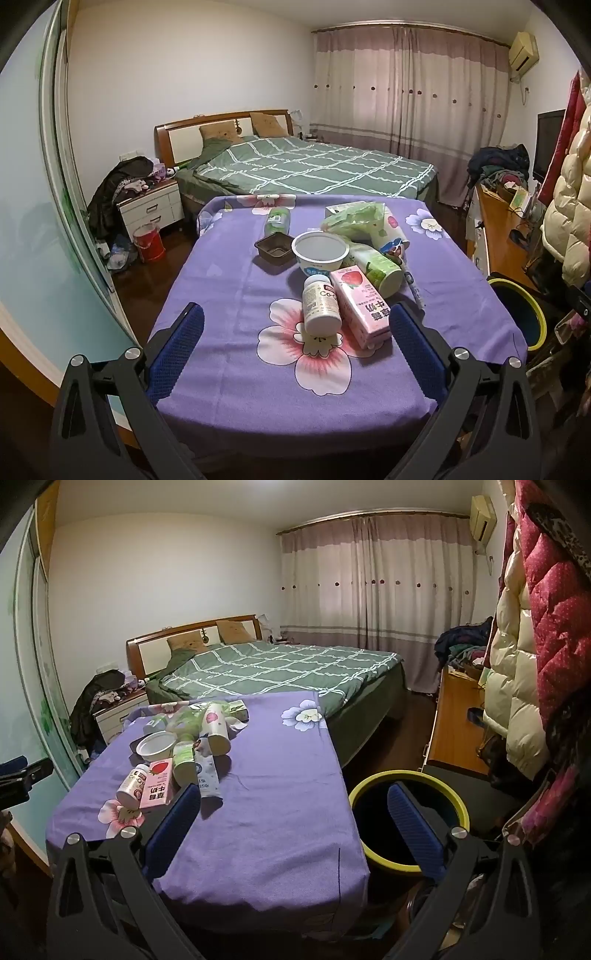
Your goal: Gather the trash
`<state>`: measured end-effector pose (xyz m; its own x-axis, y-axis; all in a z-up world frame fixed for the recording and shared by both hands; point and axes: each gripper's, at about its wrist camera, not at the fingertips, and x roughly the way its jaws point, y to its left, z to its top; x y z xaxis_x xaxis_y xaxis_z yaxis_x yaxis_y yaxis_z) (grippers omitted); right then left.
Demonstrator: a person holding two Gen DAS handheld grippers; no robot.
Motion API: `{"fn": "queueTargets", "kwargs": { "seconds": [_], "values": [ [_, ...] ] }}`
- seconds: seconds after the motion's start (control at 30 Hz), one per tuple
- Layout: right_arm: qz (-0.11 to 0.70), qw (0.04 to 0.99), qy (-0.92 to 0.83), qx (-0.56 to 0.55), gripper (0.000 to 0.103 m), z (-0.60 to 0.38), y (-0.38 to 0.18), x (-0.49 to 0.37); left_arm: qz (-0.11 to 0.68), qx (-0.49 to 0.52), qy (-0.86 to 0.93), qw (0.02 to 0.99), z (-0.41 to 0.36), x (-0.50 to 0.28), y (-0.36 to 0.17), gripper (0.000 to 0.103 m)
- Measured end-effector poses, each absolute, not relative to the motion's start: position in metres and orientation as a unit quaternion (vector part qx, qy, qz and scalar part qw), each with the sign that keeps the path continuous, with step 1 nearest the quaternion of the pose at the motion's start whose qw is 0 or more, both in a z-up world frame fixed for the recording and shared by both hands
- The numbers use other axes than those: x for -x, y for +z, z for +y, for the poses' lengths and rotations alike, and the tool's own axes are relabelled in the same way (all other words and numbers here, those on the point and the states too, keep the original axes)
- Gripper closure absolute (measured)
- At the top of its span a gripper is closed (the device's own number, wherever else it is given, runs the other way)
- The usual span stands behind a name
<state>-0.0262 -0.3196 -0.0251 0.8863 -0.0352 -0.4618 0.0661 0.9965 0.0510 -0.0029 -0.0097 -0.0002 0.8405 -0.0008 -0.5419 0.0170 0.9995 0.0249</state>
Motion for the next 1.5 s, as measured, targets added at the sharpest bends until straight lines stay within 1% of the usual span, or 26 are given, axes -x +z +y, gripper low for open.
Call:
{"fn": "queueTargets", "kwargs": {
  "seconds": [1.5],
  "values": [
    [0.243,0.969,-0.026,-0.043,0.006,-0.3209,-0.0276,0.0213,0.293,-0.014,-0.013,0.956,-0.0124,0.0006,-0.0066,0.004]
  ]
}}
